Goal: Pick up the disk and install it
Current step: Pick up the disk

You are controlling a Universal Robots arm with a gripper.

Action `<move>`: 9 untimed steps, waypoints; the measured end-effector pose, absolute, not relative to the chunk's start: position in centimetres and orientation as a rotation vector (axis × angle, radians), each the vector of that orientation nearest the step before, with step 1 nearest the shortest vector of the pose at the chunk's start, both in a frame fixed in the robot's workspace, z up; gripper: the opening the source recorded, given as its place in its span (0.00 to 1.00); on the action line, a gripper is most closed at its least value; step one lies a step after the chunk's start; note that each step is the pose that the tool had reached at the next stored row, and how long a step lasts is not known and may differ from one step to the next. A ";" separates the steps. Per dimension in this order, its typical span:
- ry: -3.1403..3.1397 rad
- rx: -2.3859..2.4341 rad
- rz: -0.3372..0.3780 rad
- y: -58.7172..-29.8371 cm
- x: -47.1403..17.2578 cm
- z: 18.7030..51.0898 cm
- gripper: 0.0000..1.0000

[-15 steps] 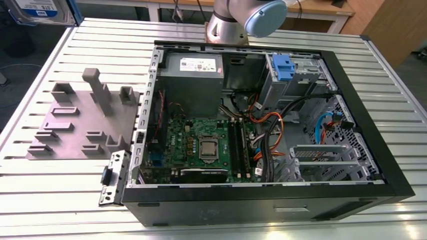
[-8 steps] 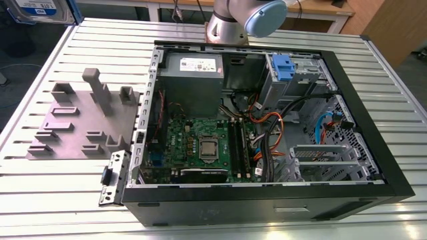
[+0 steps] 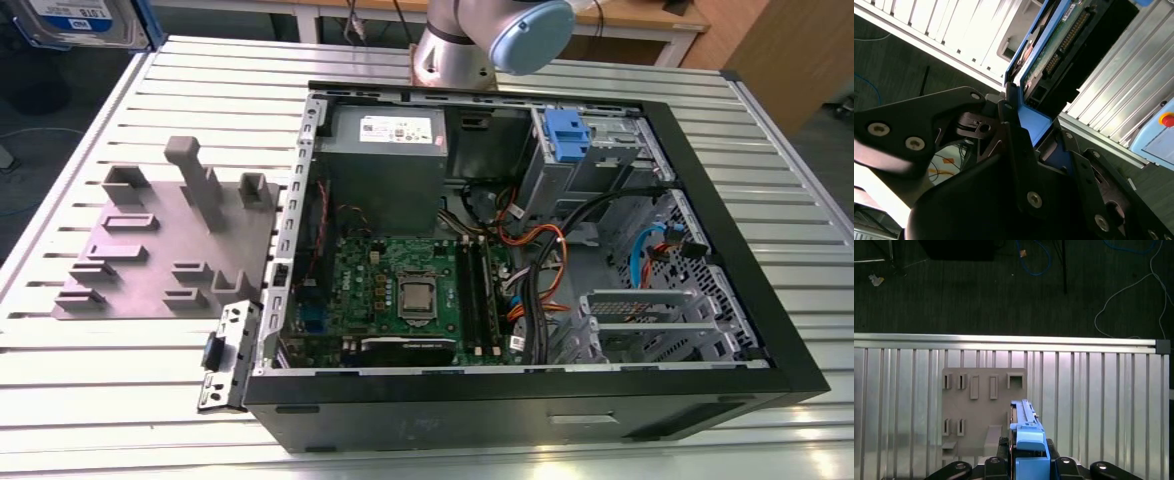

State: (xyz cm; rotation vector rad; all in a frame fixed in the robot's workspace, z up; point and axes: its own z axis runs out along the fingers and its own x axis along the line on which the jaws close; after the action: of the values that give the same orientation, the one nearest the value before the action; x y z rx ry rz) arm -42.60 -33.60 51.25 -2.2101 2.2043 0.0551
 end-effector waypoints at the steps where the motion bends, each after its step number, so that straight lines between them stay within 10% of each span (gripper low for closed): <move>1: 2.204 -2.210 0.055 -33.6 -42.6 51.3 0.36; 9: 2.204 -2.210 0.055 -33.6 -42.2 51.3 0.36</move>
State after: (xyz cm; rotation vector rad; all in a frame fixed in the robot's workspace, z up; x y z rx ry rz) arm -42.18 -33.62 51.25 -2.2104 2.2042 0.0552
